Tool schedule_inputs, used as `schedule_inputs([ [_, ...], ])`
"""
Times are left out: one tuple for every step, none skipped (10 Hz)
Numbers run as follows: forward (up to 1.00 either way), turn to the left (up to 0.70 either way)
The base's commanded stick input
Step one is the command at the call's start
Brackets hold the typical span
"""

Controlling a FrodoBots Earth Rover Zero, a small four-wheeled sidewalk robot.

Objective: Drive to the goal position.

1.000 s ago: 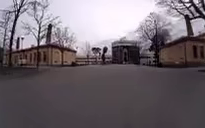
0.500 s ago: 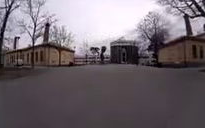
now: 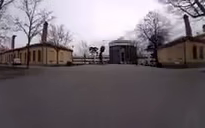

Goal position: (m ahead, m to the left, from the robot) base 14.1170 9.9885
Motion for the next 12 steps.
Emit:
schedule_inputs([
  [1.00, 0.00],
  [1.00, 0.00],
  [1.00, 0.00],
  [1.00, 0.10],
  [1.00, 0.33],
  [1.00, 0.40],
  [1.00, 0.40],
  [1.00, 0.40],
  [1.00, 0.40],
  [1.00, 0.40],
  [1.00, 0.36],
  [1.00, 0.03],
])
